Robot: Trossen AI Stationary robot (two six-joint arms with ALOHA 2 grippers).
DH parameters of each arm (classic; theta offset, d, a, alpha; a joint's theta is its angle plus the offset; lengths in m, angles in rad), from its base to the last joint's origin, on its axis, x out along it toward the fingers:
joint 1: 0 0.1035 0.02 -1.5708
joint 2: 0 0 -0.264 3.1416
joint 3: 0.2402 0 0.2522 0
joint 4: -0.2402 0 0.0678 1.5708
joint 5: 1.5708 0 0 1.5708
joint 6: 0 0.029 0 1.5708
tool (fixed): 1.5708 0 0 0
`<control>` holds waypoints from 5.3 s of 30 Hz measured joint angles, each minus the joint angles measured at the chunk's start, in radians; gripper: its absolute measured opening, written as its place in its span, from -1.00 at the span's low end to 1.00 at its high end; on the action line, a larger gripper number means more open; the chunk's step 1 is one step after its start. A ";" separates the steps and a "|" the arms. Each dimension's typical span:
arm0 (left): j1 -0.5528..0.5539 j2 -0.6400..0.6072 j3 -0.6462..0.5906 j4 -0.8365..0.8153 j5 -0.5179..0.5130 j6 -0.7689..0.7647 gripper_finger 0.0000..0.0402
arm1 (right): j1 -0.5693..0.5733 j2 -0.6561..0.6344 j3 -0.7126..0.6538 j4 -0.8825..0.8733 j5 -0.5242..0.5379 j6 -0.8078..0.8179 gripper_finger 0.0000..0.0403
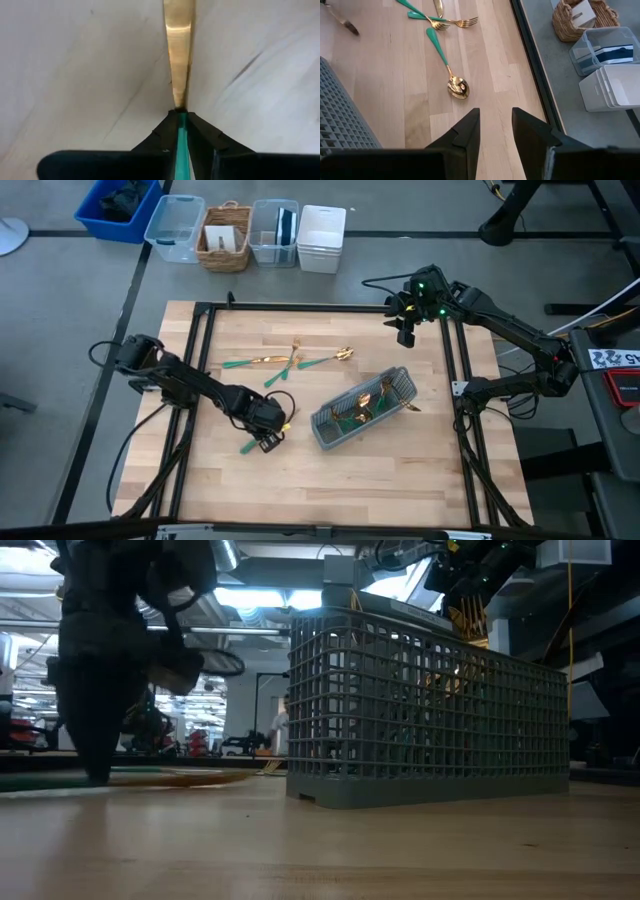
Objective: Sort silverware
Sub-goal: Put the gold knife into the gray silverware organizer
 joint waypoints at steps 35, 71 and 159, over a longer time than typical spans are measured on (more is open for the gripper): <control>0.000 0.052 0.010 0.028 -0.065 0.053 -0.60 | 0.000 0.000 0.000 -0.001 0.000 0.000 -0.43; -0.003 0.054 0.005 -0.124 -0.041 -0.004 -0.86 | 0.000 0.000 0.000 -0.003 0.000 0.025 -0.43; 0.295 -0.030 0.006 0.123 -0.206 0.282 -0.85 | 0.000 0.157 0.000 0.202 -0.287 0.101 -0.43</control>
